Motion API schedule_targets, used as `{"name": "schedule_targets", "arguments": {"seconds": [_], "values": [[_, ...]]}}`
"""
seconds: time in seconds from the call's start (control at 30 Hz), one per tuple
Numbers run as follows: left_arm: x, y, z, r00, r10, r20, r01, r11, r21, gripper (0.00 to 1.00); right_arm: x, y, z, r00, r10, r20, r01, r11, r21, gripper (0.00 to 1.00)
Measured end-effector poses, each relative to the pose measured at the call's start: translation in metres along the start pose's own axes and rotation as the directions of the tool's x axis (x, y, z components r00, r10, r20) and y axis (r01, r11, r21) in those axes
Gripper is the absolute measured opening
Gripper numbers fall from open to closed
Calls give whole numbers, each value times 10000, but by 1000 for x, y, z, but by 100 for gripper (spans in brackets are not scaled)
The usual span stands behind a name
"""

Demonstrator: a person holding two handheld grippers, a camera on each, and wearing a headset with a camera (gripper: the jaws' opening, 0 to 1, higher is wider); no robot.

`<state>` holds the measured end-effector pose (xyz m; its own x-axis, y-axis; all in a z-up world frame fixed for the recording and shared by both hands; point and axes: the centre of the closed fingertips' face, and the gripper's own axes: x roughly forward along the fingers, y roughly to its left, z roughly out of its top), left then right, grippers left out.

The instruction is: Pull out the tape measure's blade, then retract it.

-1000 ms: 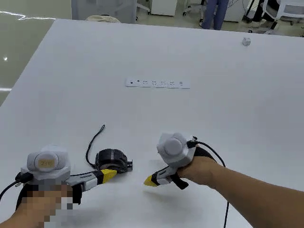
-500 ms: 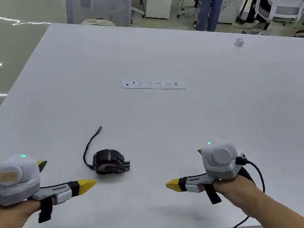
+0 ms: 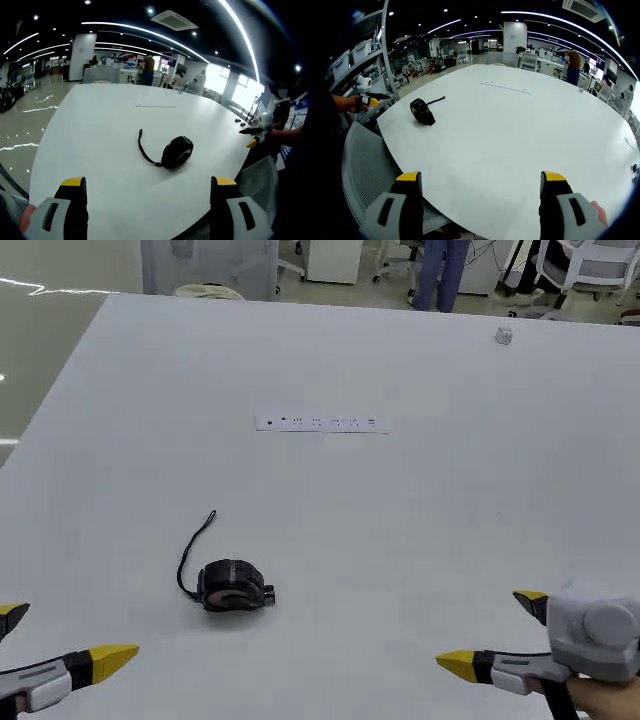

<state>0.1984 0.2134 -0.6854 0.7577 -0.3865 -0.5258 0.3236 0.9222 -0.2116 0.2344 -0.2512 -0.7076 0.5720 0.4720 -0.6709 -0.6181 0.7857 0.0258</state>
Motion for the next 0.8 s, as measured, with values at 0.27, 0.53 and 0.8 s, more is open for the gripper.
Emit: {"name": "schedule_targets", "arguments": {"seconds": [0.27,0.53,0.8], "values": [[-20,8,-3,9999,122,8,-123,9999,60,100,-26,-5,-11,9993,-328,-153,328,9995,6,100],[-21,7,0,10000,-66,50,68,9994,-338,100,-24,-5,-2,9992,-390,20,390,9992,42,100],[-23,8,4,10000,-29,52,30,10000,-70,100,-23,-6,-2,9993,-367,-45,366,9993,-99,100]]}}
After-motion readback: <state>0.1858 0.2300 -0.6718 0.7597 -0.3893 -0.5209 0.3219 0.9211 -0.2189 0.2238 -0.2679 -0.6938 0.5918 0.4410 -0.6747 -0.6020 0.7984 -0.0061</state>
